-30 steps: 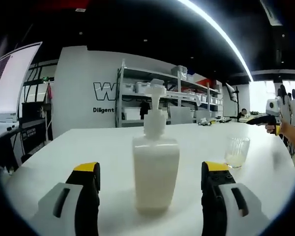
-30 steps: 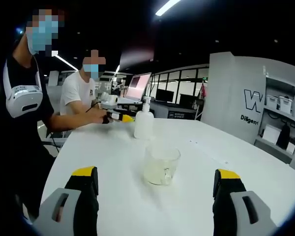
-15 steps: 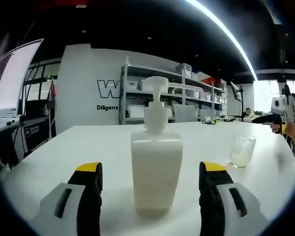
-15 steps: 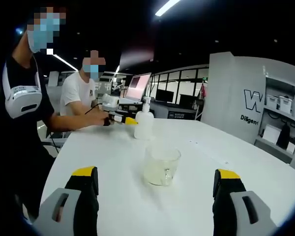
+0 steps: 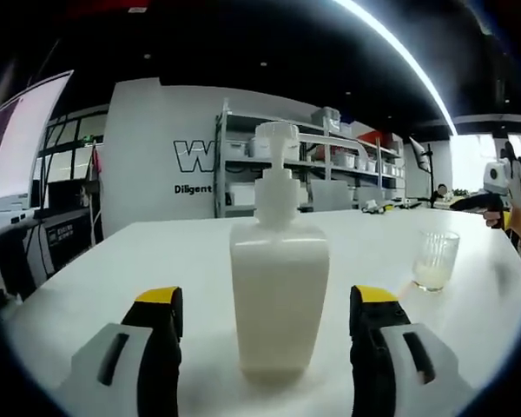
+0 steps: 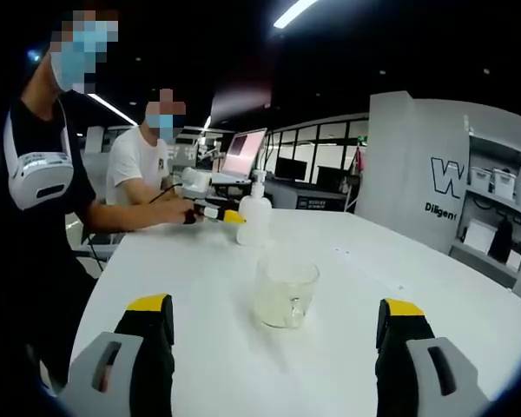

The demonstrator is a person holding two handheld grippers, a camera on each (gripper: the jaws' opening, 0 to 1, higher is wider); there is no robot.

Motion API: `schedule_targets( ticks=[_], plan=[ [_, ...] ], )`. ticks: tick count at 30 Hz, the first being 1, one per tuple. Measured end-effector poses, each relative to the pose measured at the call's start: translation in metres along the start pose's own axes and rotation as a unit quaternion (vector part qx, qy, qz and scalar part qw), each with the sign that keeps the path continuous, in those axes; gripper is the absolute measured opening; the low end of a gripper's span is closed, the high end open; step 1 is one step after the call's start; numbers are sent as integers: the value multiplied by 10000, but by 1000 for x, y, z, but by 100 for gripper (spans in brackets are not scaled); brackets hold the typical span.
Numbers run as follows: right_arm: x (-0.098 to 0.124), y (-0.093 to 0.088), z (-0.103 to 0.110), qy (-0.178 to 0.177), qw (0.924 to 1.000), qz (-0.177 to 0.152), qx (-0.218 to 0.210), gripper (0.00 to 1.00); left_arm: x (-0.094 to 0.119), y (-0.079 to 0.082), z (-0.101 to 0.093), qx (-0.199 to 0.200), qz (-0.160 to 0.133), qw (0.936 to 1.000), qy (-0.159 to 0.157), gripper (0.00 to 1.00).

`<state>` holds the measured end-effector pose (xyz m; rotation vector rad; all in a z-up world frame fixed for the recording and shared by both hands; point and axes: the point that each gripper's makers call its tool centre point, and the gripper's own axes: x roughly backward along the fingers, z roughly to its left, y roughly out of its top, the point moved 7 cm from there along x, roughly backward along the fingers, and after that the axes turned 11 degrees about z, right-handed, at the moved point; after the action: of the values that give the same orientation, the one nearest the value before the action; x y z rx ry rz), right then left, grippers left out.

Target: Hold the bottle steady, press the pump all the way down and release, and repeat the specified number of times to dispense into the cup

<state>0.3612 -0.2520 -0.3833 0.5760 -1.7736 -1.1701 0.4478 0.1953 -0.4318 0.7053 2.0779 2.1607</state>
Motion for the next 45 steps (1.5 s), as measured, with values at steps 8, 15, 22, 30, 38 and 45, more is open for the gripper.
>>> schedule_targets(
  ticks=[8,15,22,30,38,45],
  plan=[
    [-1,1,-1,11,10000,-12,5,98,-6,-2,-7,-62,71,10000,-7,73],
    [-2,1,1,27,10000,-16,13,98,-9,-4,-6,39,108,9999,111,68],
    [0,1,0,22,10000,-75,-7,98,-13,-4,-8,36,126,9997,207,67],
    [1,3,0,18,9999,-111,-60,97,-17,-6,-9,76,135,9995,258,64],
    [-3,1,0,49,9999,-88,-80,97,-25,-8,-14,65,199,9994,265,64],
    [-2,0,-2,50,9999,-113,-90,97,-27,-6,-13,43,174,9992,371,59]
  ],
)
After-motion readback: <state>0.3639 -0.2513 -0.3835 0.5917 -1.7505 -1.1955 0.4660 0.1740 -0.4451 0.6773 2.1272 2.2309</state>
